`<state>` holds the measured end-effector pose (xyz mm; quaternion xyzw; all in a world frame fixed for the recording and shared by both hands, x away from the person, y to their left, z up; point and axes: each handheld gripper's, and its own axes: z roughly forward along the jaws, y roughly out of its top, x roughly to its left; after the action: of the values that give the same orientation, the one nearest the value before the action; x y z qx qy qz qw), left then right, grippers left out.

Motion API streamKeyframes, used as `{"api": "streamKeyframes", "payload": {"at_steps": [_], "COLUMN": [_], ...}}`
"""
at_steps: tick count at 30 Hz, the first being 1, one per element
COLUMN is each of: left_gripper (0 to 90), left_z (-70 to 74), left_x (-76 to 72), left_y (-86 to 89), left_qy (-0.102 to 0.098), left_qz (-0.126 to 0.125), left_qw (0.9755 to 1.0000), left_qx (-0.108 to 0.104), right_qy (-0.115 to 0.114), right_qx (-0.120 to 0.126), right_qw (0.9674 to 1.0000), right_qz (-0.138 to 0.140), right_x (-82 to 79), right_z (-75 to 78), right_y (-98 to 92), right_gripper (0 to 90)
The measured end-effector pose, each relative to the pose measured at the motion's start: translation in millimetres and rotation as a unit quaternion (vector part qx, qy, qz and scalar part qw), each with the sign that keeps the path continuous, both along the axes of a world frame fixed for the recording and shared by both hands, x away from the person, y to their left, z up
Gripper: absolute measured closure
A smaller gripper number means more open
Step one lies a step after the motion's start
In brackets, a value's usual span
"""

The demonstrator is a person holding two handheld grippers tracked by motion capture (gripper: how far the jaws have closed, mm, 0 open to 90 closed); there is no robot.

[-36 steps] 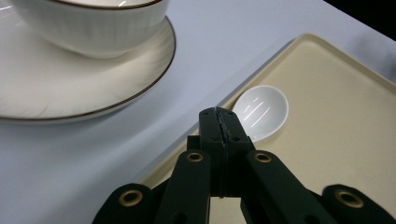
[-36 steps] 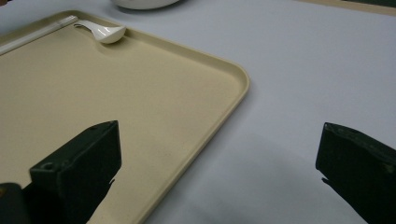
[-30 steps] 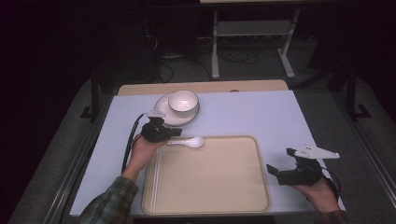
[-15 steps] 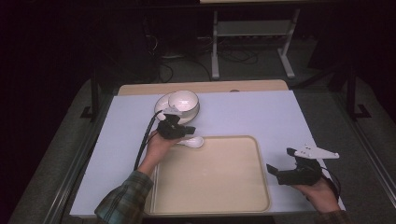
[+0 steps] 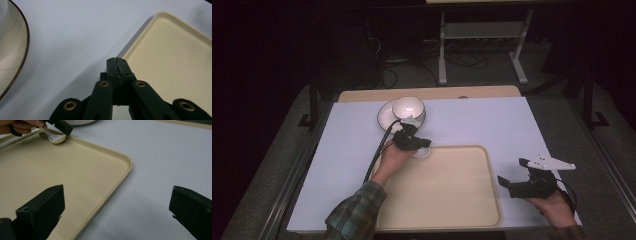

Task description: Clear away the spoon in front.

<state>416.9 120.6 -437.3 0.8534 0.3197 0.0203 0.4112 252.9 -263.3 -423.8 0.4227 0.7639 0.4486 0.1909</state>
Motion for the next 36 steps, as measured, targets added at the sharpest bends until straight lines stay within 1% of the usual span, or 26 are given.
{"api": "streamKeyframes", "payload": {"at_steps": [5, 10, 12, 13, 14, 15, 16, 18, 23, 26, 28, 31, 32, 33, 34, 36], "left_gripper": [89.6, 89.6, 89.6, 89.6, 89.6, 89.6, 89.6, 89.6, 89.6, 89.6, 89.6, 89.6, 89.6, 89.6, 89.6, 89.6], "left_z": [0.8, 1.7, -0.4, -0.4, -2.4, -2.4, -3.1, -3.1, -0.2, 0.5, 0.0, -0.3, -1.3, -1.3, -1.8, -2.0], "left_x": [-4.2, -10.1, -15.6, -15.6, -19.2, -19.2, -22.1, -24.5, -30.3, -33.9, -37.2, -40.3, -43.7, -43.7, -47.4, -49.8], "left_y": [-2.0, -0.7, 2.4, 2.4, 4.3, 4.3, 6.2, 7.8, 15.8, 21.6, 25.4, 27.1, 29.1, 29.1, 31.0, 32.4], "left_qy": [0.003, 0.009, 0.013, 0.013, 0.016, 0.016, 0.019, 0.021, 0.022, 0.023, 0.027, 0.030, 0.032, 0.032, 0.034, 0.034], "left_qz": [-0.010, -0.016, -0.020, -0.020, -0.020, -0.020, -0.024, -0.024, -0.024, -0.024, -0.024, -0.027, -0.030, -0.030, -0.032, -0.032], "left_qw": [0.9999, 0.9998, 0.9996, 0.9996, 0.9995, 0.9995, 0.9992, 0.9991, 0.9990, 0.9988, 0.9988, 0.9985, 0.9983, 0.9983, 0.9979, 0.9979], "left_qx": [0.012, 0.011, 0.014, 0.014, 0.018, 0.018, 0.027, 0.029, 0.030, 0.035, 0.033, 0.038, 0.039, 0.039, 0.044, 0.045], "right_qy": [0.000, 0.000, 0.000, 0.000, 0.000, 0.000, 0.000, -0.001, -0.001, -0.001, -0.001, -0.002, -0.002, -0.002, -0.001, -0.002], "right_qx": [0.000, 0.001, 0.001, 0.001, 0.000, 0.000, 0.000, 0.000, 0.001, 0.001, 0.000, 0.000, 0.000, 0.000, 0.000, 0.000], "right_qw": [1.0000, 1.0000, 1.0000, 1.0000, 1.0000, 1.0000, 1.0000, 1.0000, 1.0000, 1.0000, 1.0000, 1.0000, 1.0000, 1.0000, 1.0000, 1.0000], "right_qz": [-0.001, -0.002, -0.001, -0.001, -0.001, -0.001, -0.001, -0.002, -0.003, -0.003, -0.003, -0.003, -0.004, -0.004, -0.004, -0.004], "right_x": [0.1, -0.1, 0.1, 0.1, 0.1, 0.1, 0.1, 0.0, 0.1, 0.3, 0.1, 0.1, 0.0, 0.1, 0.1, 0.1], "right_z": [0.1, 0.3, 0.1, 0.2, 0.2, 0.2, 0.1, 0.5, 0.4, 0.4, 0.5, 0.7, 0.8, 0.8, 0.8, 0.8], "right_y": [-0.1, -0.2, -0.1, 0.0, 0.1, 0.1, 0.2, 0.2, -0.3, -0.3, -0.2, -0.2, -0.3, -0.3, -0.3, -0.3], "right_gripper": [0.0, 0.0, 0.0, 0.0, 0.0, 0.0, 0.0, 0.0, 0.0, 0.0, 0.0, 0.0, 0.0, 0.0, 0.0, 0.0]}}
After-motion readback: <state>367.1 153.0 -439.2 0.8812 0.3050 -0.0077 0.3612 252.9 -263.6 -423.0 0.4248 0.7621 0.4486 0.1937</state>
